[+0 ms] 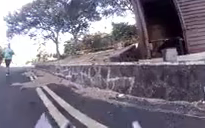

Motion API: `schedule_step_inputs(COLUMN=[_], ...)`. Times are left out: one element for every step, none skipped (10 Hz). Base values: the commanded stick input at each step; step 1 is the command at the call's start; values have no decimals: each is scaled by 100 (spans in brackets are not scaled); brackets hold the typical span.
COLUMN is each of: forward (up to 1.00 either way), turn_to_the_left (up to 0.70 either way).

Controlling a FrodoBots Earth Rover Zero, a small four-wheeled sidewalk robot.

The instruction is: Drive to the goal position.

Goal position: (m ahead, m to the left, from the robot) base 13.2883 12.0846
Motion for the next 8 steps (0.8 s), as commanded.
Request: schedule_step_inputs(forward=[0, 0, 0, 0, 0, 0, 0, 0], turn_to_the_left=[50, 50, 50, 50, 50, 50, 50, 44])
